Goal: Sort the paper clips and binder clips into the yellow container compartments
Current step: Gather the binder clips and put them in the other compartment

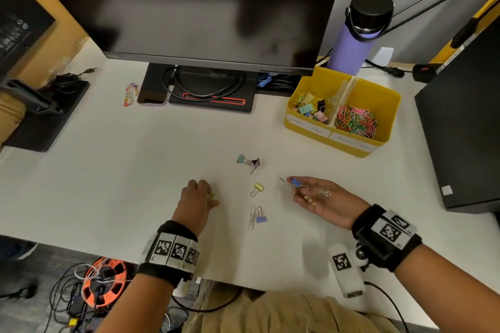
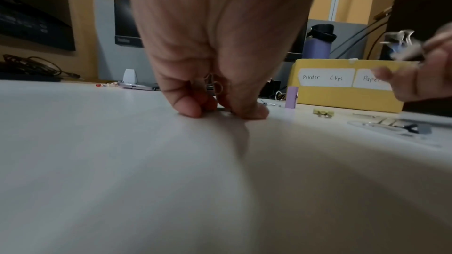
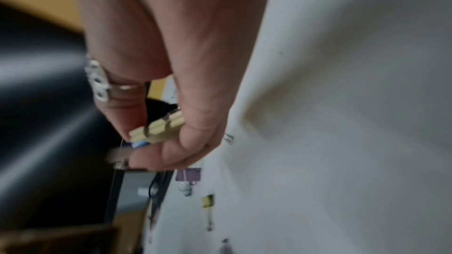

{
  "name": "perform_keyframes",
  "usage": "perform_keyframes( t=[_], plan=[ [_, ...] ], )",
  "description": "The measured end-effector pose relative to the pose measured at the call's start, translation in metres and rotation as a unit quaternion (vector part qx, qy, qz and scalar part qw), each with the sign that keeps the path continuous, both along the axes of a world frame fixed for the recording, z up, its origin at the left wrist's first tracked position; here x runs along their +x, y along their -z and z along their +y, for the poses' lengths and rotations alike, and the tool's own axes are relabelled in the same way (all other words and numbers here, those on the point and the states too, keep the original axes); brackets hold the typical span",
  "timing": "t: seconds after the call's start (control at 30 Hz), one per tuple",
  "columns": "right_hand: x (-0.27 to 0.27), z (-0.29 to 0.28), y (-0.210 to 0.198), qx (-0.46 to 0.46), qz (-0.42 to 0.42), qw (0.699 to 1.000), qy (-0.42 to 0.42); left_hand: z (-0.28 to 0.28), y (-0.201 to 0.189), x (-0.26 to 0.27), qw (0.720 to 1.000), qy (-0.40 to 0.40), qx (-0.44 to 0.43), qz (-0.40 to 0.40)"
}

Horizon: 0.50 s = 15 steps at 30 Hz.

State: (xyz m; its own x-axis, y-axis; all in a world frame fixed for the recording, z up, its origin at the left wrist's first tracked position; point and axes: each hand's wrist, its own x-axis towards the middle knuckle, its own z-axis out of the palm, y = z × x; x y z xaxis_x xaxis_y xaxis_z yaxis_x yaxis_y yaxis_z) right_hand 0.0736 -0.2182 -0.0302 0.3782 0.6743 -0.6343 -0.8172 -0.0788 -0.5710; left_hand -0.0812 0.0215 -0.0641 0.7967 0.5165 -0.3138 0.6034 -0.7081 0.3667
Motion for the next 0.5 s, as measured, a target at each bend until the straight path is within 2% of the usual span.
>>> perform_keyframes(
  t=[0.07, 0.17, 0.27, 0.3, 0.33, 0.4, 0.43, 0.47, 0.5],
  plan=[
    [0.001, 0.001, 0.0, 0.064, 0.069, 0.995, 0.012, -0.001, 0.001, 0.0, 1.0, 0.017, 0.011, 0.001],
    [0.002, 0.007, 0.006, 0.096, 0.09, 0.991, 0.016, -0.001, -0.001, 0.003, 0.998, -0.014, -0.034, -0.054],
    [0.003, 0.016, 0.008, 0.083, 0.072, 0.993, 0.037, 0.0, -0.01, 0.011, 0.975, -0.09, -0.171, -0.106],
    [0.003, 0.02, 0.007, 0.069, 0.064, 0.995, 0.042, 0.0, -0.014, 0.014, 0.949, -0.129, -0.257, -0.125],
    [0.004, 0.024, 0.005, 0.044, 0.05, 0.997, 0.044, -0.001, -0.017, 0.016, 0.902, -0.184, -0.361, -0.152],
    [0.006, 0.03, 0.0, -0.036, 0.009, 0.999, 0.037, 0.0, -0.022, 0.023, 0.763, -0.279, -0.548, -0.199],
    [0.008, 0.033, -0.002, -0.079, -0.025, 0.996, 0.022, 0.0, -0.023, 0.026, 0.699, -0.305, -0.611, -0.209],
    [0.008, 0.037, -0.003, -0.114, -0.068, 0.991, 0.003, 0.0, -0.024, 0.03, 0.647, -0.325, -0.656, -0.213],
    [0.008, 0.042, -0.005, -0.142, -0.121, 0.982, -0.02, -0.001, -0.027, 0.034, 0.606, -0.334, -0.689, -0.216]
  ],
)
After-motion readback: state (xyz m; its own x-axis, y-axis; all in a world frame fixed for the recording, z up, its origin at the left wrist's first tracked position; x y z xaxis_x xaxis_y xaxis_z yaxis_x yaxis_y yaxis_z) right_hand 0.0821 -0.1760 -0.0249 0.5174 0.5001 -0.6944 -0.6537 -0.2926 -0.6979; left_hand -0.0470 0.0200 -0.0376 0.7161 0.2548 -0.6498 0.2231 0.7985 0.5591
